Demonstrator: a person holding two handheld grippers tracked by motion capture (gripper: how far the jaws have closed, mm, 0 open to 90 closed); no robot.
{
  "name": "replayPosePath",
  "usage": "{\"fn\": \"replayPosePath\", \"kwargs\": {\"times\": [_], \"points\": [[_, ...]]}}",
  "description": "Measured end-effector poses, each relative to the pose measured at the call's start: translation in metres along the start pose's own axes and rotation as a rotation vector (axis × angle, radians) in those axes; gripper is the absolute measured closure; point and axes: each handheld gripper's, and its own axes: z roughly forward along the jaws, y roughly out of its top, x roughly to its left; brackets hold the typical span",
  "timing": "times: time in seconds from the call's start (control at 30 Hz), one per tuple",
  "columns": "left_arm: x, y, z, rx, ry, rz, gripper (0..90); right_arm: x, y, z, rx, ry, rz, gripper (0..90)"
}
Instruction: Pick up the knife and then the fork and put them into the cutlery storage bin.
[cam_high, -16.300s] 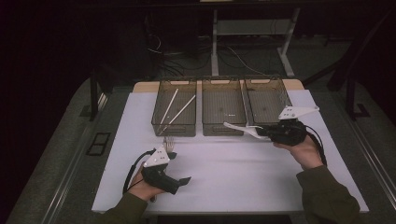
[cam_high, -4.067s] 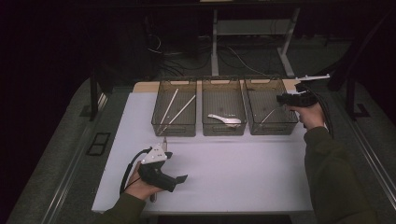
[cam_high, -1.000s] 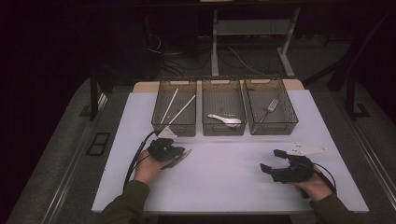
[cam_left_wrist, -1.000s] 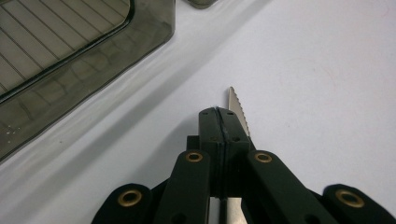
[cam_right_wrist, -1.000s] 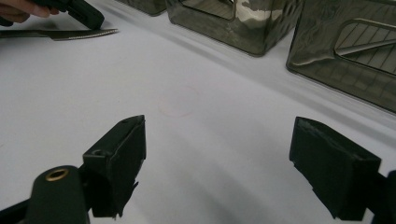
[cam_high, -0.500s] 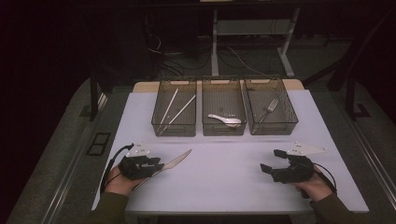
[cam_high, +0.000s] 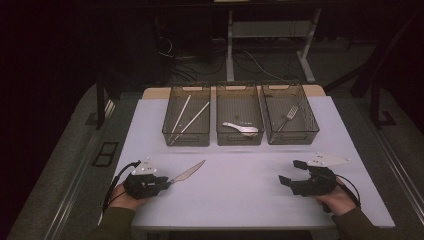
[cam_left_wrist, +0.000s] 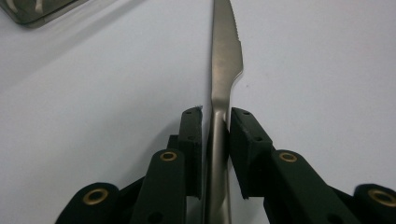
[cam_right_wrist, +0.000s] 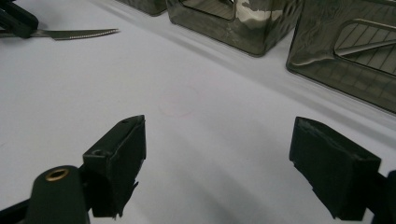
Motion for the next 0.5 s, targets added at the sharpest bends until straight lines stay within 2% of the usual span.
{"fn": "replayPosePath", "kwargs": {"times": [0.07,0.13,0.23,0.33,0.5], "points": [[-0.0023,0.0030,0.0006,0.022,0.006,0.018,76.8,0.0001,0.0000,0.0000,0.000,0.001,-0.001,18.6],[-0.0024,0.0038,0.0008,0.027,0.005,0.019,78.2,0.0001,0.0000,0.0001,0.000,0.002,-0.002,18.6],[0.0001,0.0032,0.0010,0.022,-0.011,0.003,78.9,0.0000,0.0000,0.0004,0.000,0.004,-0.004,18.6],[0.0001,0.0051,0.0010,0.036,-0.010,0.006,79.1,-0.0002,0.0001,0.0005,-0.001,0.006,-0.007,18.6],[0.0001,0.0050,0.0007,0.031,-0.010,-0.009,79.3,0.0000,0.0002,0.0002,0.001,0.007,-0.003,18.7]]}}
